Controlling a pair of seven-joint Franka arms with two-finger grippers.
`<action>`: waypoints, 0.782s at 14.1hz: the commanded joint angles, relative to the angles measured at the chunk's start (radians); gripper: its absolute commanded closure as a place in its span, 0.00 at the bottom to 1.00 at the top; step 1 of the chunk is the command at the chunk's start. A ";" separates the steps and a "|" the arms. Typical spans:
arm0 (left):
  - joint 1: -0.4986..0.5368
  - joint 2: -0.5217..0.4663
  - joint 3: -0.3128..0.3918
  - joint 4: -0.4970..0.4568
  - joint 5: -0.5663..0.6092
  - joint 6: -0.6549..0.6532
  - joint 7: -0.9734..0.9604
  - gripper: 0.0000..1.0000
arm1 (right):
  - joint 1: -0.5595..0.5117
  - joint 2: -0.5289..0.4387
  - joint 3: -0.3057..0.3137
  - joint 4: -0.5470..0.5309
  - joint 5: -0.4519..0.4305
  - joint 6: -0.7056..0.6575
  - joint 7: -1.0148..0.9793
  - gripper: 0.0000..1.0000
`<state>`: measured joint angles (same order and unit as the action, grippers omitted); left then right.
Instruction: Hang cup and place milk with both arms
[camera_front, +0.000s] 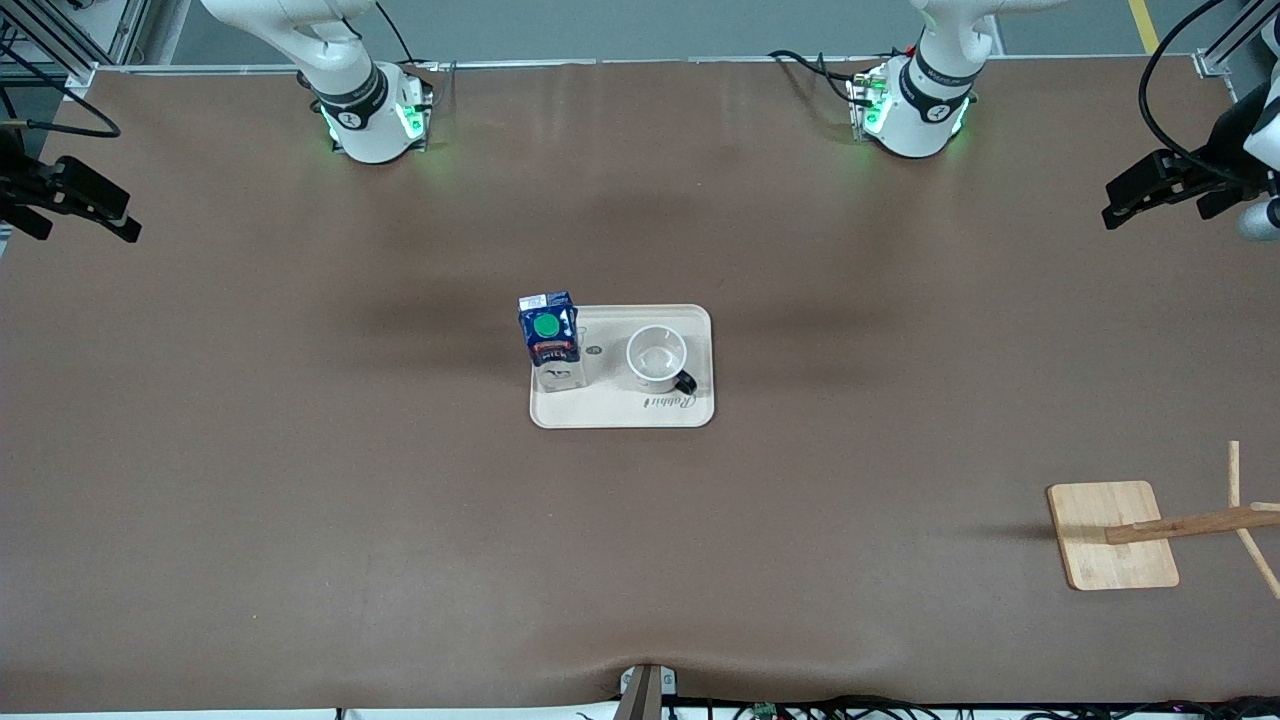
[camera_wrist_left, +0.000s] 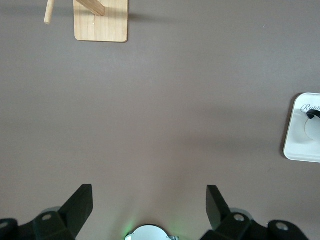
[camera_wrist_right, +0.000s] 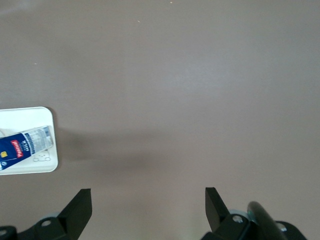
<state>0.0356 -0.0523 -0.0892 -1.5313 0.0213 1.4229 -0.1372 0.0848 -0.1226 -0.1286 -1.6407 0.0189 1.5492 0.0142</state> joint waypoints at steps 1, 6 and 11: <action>0.004 -0.009 0.002 0.007 -0.001 -0.019 0.008 0.00 | -0.028 0.009 0.014 0.018 0.027 0.006 -0.008 0.00; 0.030 -0.003 0.012 0.014 0.000 -0.019 0.019 0.00 | -0.053 0.011 0.015 0.018 0.039 0.006 -0.008 0.00; 0.027 0.022 0.003 0.005 -0.001 -0.032 -0.001 0.00 | -0.054 0.011 0.015 0.018 0.039 0.006 -0.008 0.00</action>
<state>0.0666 -0.0469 -0.0822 -1.5335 0.0214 1.4036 -0.1347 0.0559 -0.1226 -0.1280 -1.6405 0.0372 1.5573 0.0135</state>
